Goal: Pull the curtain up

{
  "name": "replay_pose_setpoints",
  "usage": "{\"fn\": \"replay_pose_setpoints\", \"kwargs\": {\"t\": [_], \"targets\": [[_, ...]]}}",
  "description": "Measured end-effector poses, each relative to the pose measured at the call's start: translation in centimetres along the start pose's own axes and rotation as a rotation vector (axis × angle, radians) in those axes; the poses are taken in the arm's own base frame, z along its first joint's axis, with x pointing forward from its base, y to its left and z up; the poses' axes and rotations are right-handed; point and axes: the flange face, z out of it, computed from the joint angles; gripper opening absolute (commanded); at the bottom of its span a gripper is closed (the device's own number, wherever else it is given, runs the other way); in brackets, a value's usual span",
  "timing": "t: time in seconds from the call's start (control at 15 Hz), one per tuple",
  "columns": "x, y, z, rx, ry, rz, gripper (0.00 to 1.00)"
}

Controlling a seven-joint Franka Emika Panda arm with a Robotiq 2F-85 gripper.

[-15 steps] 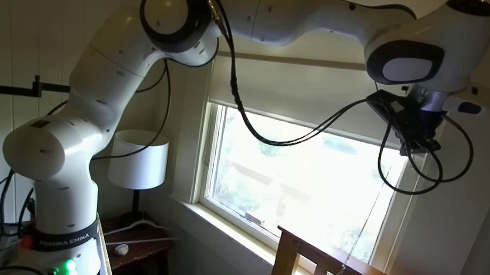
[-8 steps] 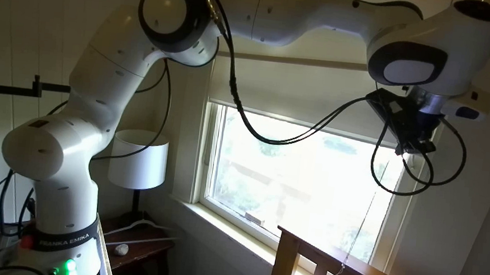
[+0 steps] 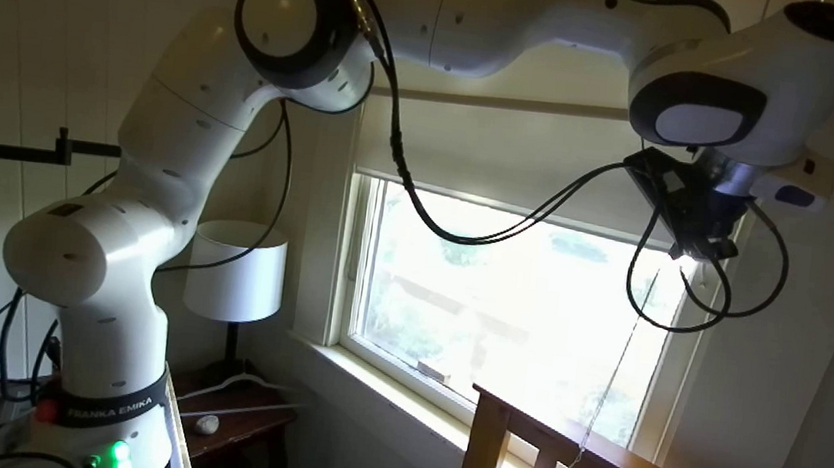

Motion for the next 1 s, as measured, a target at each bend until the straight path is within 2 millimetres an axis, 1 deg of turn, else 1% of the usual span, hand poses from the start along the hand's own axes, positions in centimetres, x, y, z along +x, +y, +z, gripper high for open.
{"fn": "replay_pose_setpoints", "kwargs": {"t": [0.07,0.13,0.27,0.47,0.67,1.0], "targets": [[0.1,-0.2,-0.1,0.003,0.000,0.005,0.00],[0.0,0.0,0.3,0.024,-0.013,0.027,0.00],[0.2,0.9,1.5,0.114,-0.016,0.080,0.00],[1.1,2.9,3.0,0.233,0.010,0.182,0.00],[1.8,3.8,3.6,0.282,0.022,0.279,0.00],[1.9,4.1,4.0,0.301,0.014,0.380,0.00]]}}
